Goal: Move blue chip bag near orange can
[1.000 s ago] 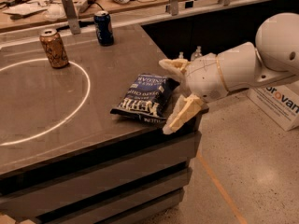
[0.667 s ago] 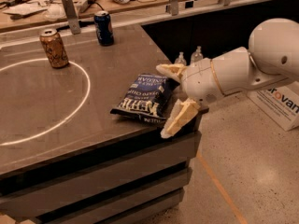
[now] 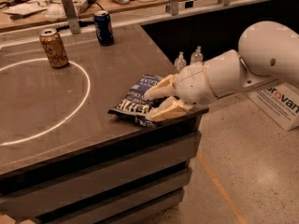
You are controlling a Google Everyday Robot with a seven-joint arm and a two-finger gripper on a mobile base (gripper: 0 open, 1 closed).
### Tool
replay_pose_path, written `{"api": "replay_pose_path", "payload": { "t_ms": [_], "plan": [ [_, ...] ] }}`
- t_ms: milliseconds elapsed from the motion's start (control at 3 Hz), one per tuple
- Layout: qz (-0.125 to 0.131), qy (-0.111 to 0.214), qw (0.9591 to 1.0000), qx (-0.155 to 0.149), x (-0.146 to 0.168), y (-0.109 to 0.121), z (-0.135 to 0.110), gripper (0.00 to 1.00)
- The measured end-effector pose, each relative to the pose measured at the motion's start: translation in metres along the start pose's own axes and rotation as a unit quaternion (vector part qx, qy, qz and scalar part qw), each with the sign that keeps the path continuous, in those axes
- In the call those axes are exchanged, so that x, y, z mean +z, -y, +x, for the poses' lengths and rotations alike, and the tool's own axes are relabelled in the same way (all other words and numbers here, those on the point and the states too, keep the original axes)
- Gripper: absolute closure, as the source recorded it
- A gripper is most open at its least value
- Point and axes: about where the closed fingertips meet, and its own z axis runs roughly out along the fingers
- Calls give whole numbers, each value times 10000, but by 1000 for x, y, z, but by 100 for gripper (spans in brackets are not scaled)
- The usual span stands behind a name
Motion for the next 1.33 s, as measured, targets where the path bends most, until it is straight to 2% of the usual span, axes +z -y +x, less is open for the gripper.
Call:
{"api": "replay_pose_path", "payload": {
  "t_ms": [333, 667, 1000, 1333],
  "plan": [
    [-40, -28, 9999, -91, 0, 1, -6, 87],
    [-68, -14, 9998, -210, 3, 7, -12, 100],
    [7, -11, 9994, -347, 6, 19, -20, 100],
    [318, -50, 9984, -457, 3, 40, -25, 100]
  ]
}}
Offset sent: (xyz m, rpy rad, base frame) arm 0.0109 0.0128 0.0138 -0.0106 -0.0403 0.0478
